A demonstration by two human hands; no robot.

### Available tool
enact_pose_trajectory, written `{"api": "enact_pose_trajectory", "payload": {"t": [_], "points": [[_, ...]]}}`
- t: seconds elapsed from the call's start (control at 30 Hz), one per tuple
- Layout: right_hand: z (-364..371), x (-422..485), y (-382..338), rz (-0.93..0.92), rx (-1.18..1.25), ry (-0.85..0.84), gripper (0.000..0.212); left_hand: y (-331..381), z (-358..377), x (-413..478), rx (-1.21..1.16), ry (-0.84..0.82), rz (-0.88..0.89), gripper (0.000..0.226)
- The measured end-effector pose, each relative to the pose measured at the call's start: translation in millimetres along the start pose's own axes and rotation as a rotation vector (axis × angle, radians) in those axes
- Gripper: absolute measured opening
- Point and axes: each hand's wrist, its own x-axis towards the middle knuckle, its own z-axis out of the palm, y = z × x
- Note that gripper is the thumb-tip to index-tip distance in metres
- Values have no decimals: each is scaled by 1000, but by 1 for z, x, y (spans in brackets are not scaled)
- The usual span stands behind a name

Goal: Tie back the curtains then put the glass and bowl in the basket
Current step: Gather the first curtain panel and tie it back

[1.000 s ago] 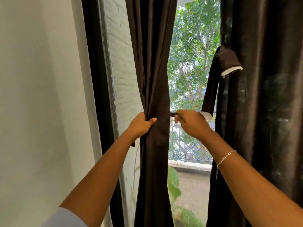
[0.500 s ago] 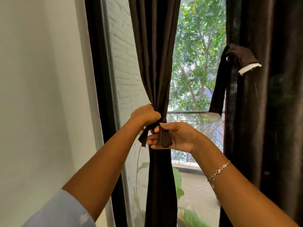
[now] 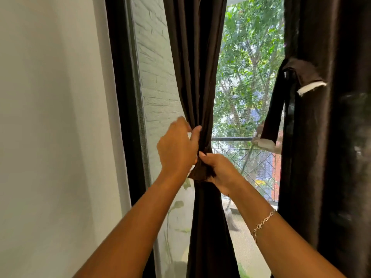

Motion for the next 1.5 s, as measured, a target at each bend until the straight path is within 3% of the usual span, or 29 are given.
{"api": "enact_pose_trajectory", "payload": {"t": [0.13, 0.27, 0.37, 0.5, 0.6, 0.7, 0.8, 0.87, 0.93, 1.0, 1.07, 1.17, 1.27, 1.37, 1.5], "points": [[6, -6, 0, -103, -184, 76, 30, 10, 17, -5, 52, -272, 143, 43], [6, -5, 7, -219, -431, 157, 22, 13, 20, 6, 106, -350, 111, 30], [4, -5, 10, -296, -613, 225, 42, 15, 25, 14, 89, -388, 95, 12], [2, -12, 22, -452, -788, 248, 28, 16, 28, 17, 66, -452, 49, 21], [0, -18, 30, -503, -724, 243, 22, 17, 26, 21, 43, -483, -22, 8], [-3, -24, 36, -440, -503, 200, 9, 14, 20, 23, -84, -523, -117, 7], [-7, -23, 40, -316, -400, 192, 22, 11, 11, 21, -356, -592, -243, 14], [-6, -26, 39, -342, -605, 195, 24, 10, 4, 18, -497, -657, -295, 18], [-5, -31, 39, -492, -951, 274, 20, 6, 0, 14, -503, -706, -254, 27], [-9, -35, 36, -703, -1158, 387, 19, 1, -5, 10, -471, -709, -158, 35], [-15, -33, 27, -857, -1143, 424, 25, -8, -8, 6, -501, -704, -80, 33], [-25, -19, 7, -1016, -1037, 326, 36, -21, -6, 2, -560, -685, -3, 23], [-28, -2, -10, -1049, -1048, 176, 40, -30, -6, -7, -581, -640, 78, 14], [-27, 12, -19, -1013, -1083, 165, 41, -41, -5, -14, -549, -615, 164, 36], [-15, 22, -25, -1050, -1055, 132, 39, -47, 2, -23, -414, -353, 222, 33]]}}
